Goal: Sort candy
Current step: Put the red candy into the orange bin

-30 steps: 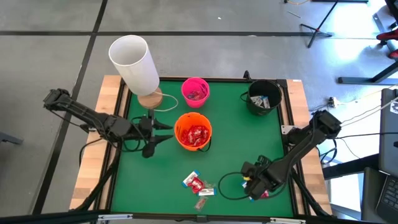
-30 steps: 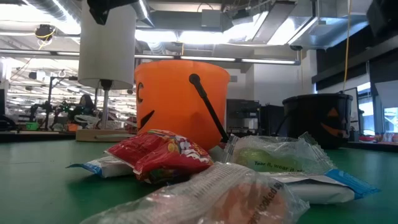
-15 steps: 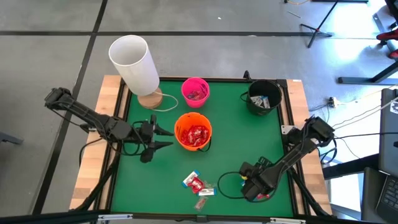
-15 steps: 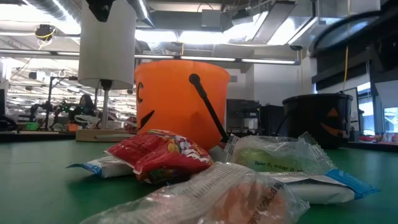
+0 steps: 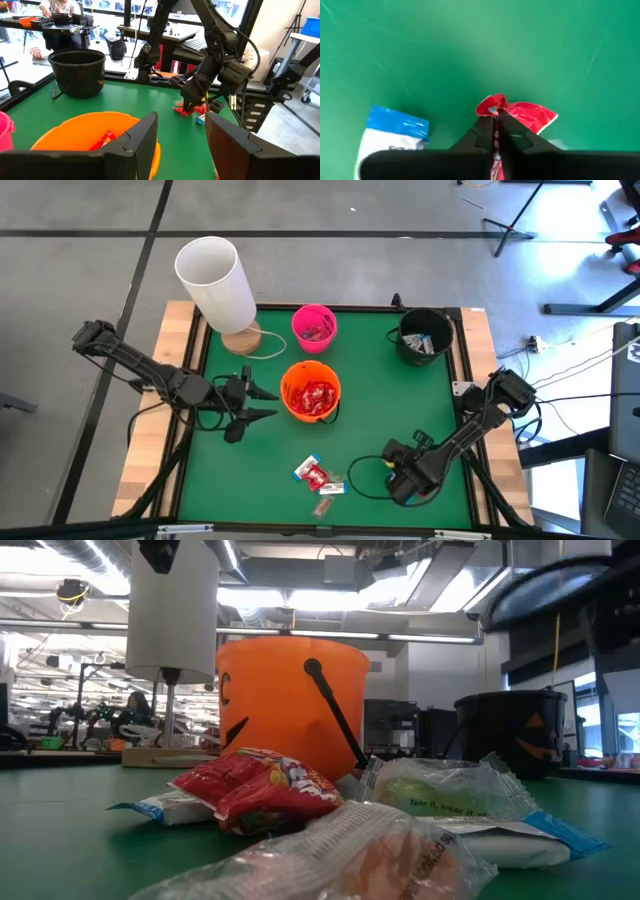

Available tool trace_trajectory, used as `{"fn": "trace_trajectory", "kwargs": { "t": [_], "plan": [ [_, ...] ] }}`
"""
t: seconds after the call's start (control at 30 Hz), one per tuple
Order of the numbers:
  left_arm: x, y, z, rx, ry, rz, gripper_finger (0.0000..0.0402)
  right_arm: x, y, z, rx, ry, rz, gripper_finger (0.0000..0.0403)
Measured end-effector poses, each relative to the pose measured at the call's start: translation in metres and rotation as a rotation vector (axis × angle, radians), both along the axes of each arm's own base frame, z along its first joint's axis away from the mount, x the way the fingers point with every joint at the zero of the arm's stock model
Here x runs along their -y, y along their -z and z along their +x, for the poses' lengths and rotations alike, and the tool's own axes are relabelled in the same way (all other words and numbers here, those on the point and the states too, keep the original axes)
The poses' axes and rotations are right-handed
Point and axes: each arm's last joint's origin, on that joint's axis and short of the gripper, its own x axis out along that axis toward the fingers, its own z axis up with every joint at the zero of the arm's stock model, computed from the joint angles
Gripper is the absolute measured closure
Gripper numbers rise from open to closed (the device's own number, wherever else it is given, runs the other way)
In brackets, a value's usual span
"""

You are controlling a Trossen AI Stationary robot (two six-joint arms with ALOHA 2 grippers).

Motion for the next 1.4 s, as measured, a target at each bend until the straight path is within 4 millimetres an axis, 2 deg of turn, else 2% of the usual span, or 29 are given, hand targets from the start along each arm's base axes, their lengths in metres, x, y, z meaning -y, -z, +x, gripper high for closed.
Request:
{"fn": "trace_trajectory", "kwargs": {
  "t": [0.13, 0.23, 0.57, 0.73, 0.9, 1.07, 1.23, 1.4],
  "plan": [
    [0.0, 0.0, 0.0, 0.001, -0.008, -0.006, 0.0242, -0.003, -0.01, 0.005, 0.048, -0.007, -0.037, 0.0387],
    [0.0, 0.0, 0.0, 0.001, -0.012, -0.005, 0.0242, -0.006, -0.028, 0.013, 0.122, -0.042, -0.109, 0.0386],
    [0.0, 0.0, 0.0, -0.001, -0.014, -0.013, 0.0242, -0.014, -0.123, 0.041, 0.535, -0.188, -0.495, 0.0401],
    [0.0, 0.0, 0.0, -0.001, -0.014, -0.014, 0.0242, -0.003, -0.155, 0.066, 0.656, -0.231, -0.659, 0.0401],
    [0.0, 0.0, 0.0, -0.001, -0.012, -0.014, 0.0242, 0.03, -0.167, 0.105, 0.631, -0.254, -0.714, 0.0402],
    [0.001, 0.0, -0.001, -0.003, 0.0, -0.012, 0.0242, 0.084, -0.169, 0.14, 0.555, -0.264, -0.67, 0.0402],
    [0.003, 0.006, -0.002, -0.057, 0.009, 0.018, 0.0242, 0.136, -0.17, 0.161, 0.524, -0.238, -0.619, 0.0402],
    [0.004, 0.014, -0.005, -0.139, 0.018, 0.049, 0.0242, 0.168, -0.175, 0.176, 0.607, -0.28, -0.477, 0.0402]
  ]
}}
